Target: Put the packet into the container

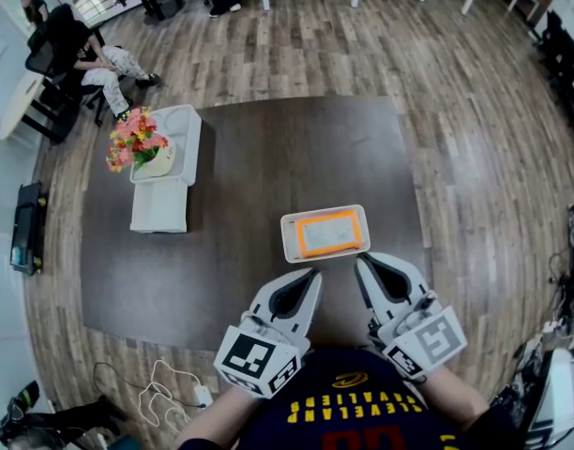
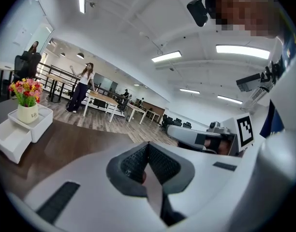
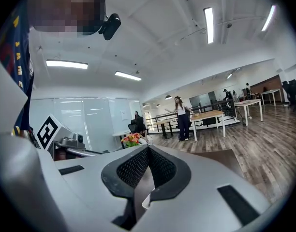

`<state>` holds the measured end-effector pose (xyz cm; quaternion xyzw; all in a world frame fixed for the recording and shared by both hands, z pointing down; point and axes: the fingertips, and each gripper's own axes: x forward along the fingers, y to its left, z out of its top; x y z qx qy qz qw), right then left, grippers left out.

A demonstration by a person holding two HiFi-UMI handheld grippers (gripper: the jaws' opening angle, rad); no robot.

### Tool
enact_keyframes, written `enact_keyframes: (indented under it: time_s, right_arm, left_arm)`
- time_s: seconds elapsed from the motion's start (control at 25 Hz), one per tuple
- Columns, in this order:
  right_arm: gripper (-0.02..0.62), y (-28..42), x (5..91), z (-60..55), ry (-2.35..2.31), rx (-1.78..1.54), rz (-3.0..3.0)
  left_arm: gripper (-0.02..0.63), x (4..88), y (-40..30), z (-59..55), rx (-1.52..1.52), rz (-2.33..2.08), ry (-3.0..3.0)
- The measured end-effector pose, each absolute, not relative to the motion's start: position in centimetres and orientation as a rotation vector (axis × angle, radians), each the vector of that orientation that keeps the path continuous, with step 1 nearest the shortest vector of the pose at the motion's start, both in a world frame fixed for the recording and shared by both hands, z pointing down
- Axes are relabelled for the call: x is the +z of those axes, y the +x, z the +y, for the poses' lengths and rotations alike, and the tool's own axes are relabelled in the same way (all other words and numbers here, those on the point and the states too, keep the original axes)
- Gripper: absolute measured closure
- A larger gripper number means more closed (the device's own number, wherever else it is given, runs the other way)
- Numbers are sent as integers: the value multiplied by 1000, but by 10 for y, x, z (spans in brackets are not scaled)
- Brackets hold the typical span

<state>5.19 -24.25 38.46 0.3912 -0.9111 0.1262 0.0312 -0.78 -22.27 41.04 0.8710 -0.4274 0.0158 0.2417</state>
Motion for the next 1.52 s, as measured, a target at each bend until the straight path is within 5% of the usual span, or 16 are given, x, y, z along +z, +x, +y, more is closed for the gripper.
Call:
enact_keyframes:
  time_s: [1.52]
  right_arm:
    - [586,58,389,-243,1243,311,-2790]
  left_arm:
    - [606,418,-14,-229,64,-1205,2389]
